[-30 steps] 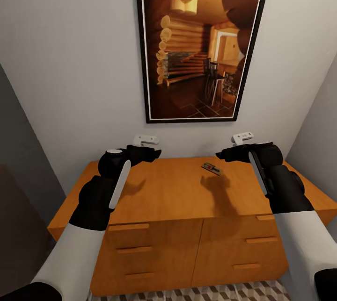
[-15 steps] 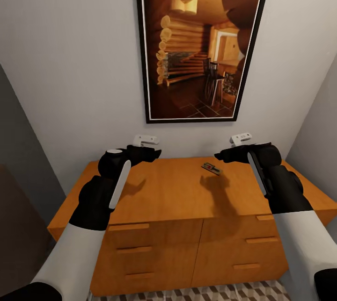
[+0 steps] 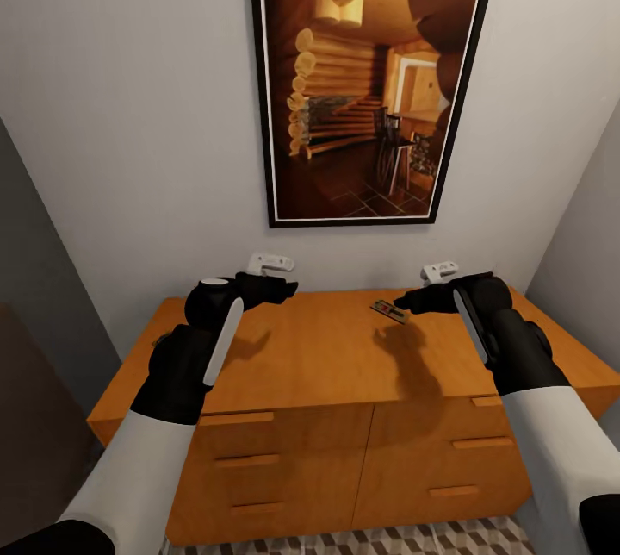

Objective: Take the four mousetraps from the cabinet in the bathroom and place them on the bathroom floor. Make sure all four end up on the same floor surface, and ensure that at least two of them are either under or directly next to the same bathroom sink.

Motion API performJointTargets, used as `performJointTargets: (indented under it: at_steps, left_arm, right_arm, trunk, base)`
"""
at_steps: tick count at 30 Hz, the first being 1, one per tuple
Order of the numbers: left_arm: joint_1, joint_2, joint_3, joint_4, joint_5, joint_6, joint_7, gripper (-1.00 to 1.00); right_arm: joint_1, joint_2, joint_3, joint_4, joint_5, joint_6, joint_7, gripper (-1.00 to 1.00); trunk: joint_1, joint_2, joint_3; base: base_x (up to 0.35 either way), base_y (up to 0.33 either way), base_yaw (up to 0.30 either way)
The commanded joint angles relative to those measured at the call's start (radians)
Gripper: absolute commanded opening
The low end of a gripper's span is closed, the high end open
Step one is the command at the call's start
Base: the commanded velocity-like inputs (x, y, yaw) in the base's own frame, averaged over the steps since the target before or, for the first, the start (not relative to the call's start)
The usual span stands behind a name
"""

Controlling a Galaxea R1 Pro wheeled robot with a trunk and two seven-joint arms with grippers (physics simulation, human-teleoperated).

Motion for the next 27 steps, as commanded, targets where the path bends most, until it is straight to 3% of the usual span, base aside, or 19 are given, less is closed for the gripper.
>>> performJointTargets:
  at_steps: [1,27]
  left_arm:
    - [-0.001,0.000,0.001,0.001,0.007,0.005,0.001,1.00]
    - [-0.001,0.000,0.001,0.018,0.025,-0.001,0.001,1.00]
  right_arm:
    - [-0.001,-0.002,0.002,0.000,0.009,0.003,0.009,1.00]
    - [-0.001,-0.002,0.001,-0.005,0.012,0.003,0.014,1.00]
  trunk:
    - [0.000,-0.001,-0.001]
    - [0.000,-0.001,-0.001]
  base:
    - [0.000,0.000,0.000]
    - [0.084,0.000,0.000]
